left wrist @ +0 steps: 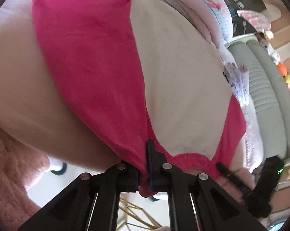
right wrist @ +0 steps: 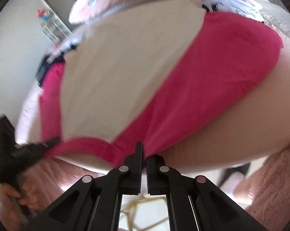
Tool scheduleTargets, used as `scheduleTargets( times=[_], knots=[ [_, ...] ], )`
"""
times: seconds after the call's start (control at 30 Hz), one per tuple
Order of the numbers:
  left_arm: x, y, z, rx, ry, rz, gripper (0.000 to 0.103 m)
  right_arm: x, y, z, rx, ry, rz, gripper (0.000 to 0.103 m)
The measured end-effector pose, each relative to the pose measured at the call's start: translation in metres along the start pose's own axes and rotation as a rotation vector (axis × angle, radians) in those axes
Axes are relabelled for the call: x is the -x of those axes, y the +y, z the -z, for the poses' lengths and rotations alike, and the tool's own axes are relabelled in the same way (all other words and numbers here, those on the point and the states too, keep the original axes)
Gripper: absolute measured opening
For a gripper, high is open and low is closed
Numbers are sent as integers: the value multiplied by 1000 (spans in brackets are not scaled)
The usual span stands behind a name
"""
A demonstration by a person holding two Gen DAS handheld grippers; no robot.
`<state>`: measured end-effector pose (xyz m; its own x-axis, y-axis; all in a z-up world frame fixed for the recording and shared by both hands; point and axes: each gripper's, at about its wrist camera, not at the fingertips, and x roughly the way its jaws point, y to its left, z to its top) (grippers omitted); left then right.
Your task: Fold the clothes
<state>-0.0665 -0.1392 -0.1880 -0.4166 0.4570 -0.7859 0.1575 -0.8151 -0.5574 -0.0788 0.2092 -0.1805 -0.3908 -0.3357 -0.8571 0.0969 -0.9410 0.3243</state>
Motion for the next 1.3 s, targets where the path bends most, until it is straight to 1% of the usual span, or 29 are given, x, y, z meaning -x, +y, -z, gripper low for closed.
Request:
scheduleTargets(
  times=[0.13,0.17,0.23,0.3,0.33,0.43,0.5,0.53,0.57,0.6,0.63,0.67,0.7,0.73,0.77,0.83,0.93,0.97,1.0,1.03,1.1,1.17,1.23,1.3],
  knots=[
    [2,4,0,12,27,8,7,3,4,1,49,7,37,1],
    [3,7,1,45,42,20,8,3,6,2,63,10,45,2],
    [15,13,2,167,110,45,8,7,4,1,58,25,35,5],
    [38,0,0,130,103,25,8,17,-1,2,34,54,2,5],
    [49,-12,-2,68,82,-9,8,26,-4,2,22,62,-18,5],
    [55,-41,-14,-102,34,-82,8,49,3,-2,75,8,53,5],
    [49,-55,-28,-157,36,-129,8,59,15,-15,155,-55,78,7],
    [45,-62,-35,-181,38,-152,8,55,20,-23,170,-54,77,12],
    [46,-69,-41,-172,45,-118,8,51,25,-30,184,-52,76,14],
    [50,-77,-45,-186,40,-51,9,46,29,-38,198,-50,75,14],
    [55,-89,-48,-244,27,-15,9,42,34,-46,212,-48,73,14],
    [56,-99,-50,-308,3,-24,10,38,39,-53,226,-46,72,14],
    [55,-109,-52,-370,-23,-41,15,34,44,-61,240,-44,70,14],
    [46,-104,-50,-378,-2,-66,24,25,47,-64,251,-32,64,15],
    [35,-96,-48,-372,31,-92,27,17,48,-64,254,-24,72,15],
    [12,-80,-44,-361,96,-145,28,-9,46,-64,247,28,108,16],
    [-22,-56,-37,-344,193,-223,27,-30,31,-47,212,72,146,16],
    [-23,-48,-29,-344,193,-221,27,-25,27,-40,200,69,133,16],
    [-17,-42,-20,-361,146,-205,27,-21,23,-33,188,67,119,17],
    [-13,-39,-14,-358,132,-206,27,-16,19,-26,177,64,105,17],
    [-7,-32,-4,-340,122,-216,27,-7,11,-12,153,59,77,17],
    [-5,-35,-1,-362,126,-243,28,1,4,-2,134,55,57,17],
    [-4,-40,0,-378,139,-264,28,11,-2,-1,96,58,33,17],
    [0,-44,-2,-366,144,-220,28,27,-17,-7,20,14,-6,17]
  ],
)
